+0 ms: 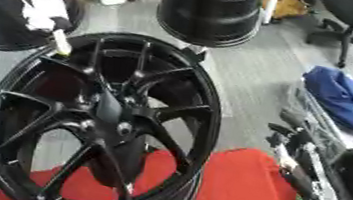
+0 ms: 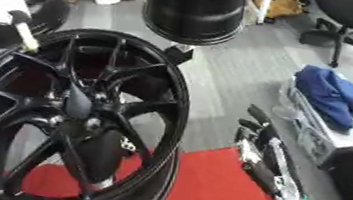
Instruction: Pull the pin out of the wheel hub.
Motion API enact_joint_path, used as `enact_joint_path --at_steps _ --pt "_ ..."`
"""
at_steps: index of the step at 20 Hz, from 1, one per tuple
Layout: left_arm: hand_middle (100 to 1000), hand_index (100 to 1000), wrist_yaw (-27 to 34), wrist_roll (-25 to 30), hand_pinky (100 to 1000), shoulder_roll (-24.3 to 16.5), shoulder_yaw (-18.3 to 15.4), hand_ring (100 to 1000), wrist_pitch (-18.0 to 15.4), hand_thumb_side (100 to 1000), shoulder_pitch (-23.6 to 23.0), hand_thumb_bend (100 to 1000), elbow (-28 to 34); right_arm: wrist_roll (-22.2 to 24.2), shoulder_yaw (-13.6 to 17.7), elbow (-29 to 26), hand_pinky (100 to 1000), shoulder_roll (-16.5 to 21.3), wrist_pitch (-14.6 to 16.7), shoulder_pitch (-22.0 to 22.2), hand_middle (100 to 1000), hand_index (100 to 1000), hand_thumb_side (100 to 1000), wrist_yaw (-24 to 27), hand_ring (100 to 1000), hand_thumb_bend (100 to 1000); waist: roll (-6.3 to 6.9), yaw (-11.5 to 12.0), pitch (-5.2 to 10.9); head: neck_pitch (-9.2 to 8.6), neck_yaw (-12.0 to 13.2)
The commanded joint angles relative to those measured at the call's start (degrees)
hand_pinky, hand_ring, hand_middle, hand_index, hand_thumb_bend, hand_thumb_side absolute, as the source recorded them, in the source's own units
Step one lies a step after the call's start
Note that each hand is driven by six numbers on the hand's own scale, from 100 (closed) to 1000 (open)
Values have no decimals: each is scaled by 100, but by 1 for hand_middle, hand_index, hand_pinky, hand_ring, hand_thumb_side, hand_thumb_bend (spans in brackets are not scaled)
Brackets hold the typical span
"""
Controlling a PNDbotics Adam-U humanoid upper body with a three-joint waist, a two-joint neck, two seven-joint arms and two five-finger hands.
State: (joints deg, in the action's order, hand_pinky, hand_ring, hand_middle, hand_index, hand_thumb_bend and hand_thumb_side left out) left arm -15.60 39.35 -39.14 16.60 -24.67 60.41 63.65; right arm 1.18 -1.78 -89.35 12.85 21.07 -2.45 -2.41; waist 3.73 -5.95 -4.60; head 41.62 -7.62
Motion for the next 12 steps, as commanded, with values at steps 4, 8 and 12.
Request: enact_joint_path --at_steps 4,8,12 --pt "271 553 208 1259 522 -1137 -845 255 -771 202 -738 287 180 -75 88 -44 752 110 9 -15 1000 923 524 -5 858 100 -25 113 106 -12 -69" --pt "303 579 -103 1069 536 -1332 -1307 275 -389 223 -1555 288 -405 -94 105 -62 752 95 6 -21 1000 923 524 -14 858 100 -62 132 80 6 -74" --pt "412 663 -807 456 585 -1069 -1648 359 -100 250 -1933 317 -1279 -99 109 -79 752 70 0 -30 1000 923 524 -9 859 100 -117 122 51 14 -73"
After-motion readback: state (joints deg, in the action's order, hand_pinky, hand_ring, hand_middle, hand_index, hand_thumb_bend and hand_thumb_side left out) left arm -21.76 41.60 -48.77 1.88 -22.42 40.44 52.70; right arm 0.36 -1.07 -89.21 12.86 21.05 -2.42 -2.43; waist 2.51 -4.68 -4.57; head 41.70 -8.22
